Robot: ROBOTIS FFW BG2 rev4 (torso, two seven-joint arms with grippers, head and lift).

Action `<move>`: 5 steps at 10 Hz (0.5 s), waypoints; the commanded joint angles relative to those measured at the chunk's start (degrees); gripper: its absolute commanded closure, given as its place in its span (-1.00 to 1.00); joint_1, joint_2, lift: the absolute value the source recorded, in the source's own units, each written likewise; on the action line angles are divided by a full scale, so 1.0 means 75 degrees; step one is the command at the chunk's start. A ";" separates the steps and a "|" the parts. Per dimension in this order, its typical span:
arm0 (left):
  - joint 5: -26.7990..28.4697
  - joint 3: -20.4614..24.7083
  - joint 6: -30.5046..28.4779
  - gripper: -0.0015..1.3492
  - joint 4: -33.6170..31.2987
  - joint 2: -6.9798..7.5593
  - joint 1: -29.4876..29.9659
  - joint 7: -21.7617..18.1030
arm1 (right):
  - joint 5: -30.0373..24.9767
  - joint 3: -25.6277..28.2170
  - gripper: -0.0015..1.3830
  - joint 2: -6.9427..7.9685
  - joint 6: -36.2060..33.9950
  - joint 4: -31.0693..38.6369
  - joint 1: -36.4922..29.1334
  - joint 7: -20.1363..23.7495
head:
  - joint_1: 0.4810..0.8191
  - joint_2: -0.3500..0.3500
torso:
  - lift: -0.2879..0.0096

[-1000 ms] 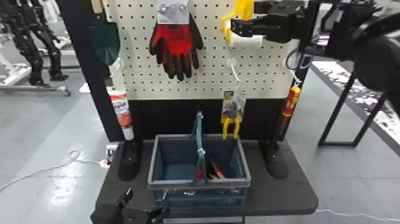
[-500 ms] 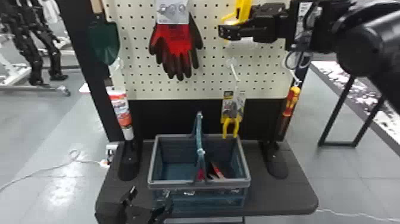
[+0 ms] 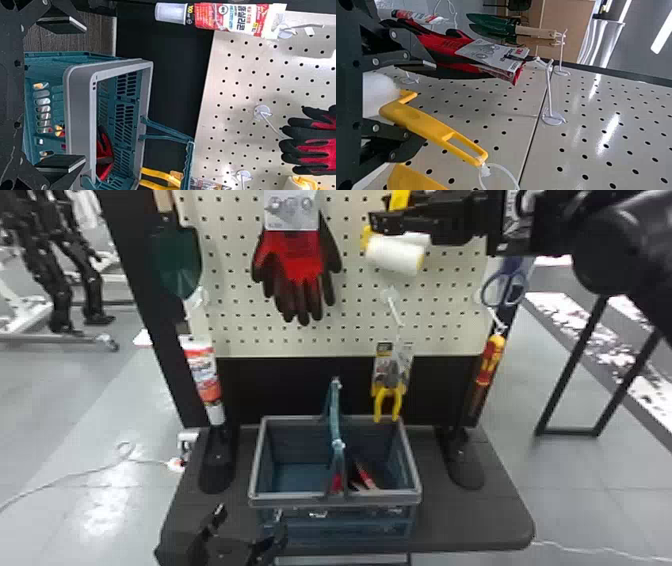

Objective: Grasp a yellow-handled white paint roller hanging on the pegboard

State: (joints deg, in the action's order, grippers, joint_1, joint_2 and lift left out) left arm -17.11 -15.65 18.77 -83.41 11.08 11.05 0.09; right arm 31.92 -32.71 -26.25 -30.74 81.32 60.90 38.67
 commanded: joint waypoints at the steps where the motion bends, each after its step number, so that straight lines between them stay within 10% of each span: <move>1: -0.0027 -0.0011 0.0017 -0.77 0.0000 0.0034 -0.0009 0.0000 | 0.0010 0.0026 0.89 -0.0027 0.0008 0.0056 0.0001 -0.0035 | -0.60 0.00 | 0.26; 5: -0.0027 -0.0022 0.0005 -0.77 0.0000 0.0022 -0.0021 0.0000 | 0.0069 0.0037 0.87 -0.0062 0.0126 0.0056 0.0060 -0.0058 | -0.60 0.00 | 0.26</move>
State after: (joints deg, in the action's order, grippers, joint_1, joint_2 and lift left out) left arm -17.31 -15.83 18.84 -83.41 11.28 10.92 0.08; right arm 32.22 -32.42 -26.71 -29.97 81.77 61.33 38.24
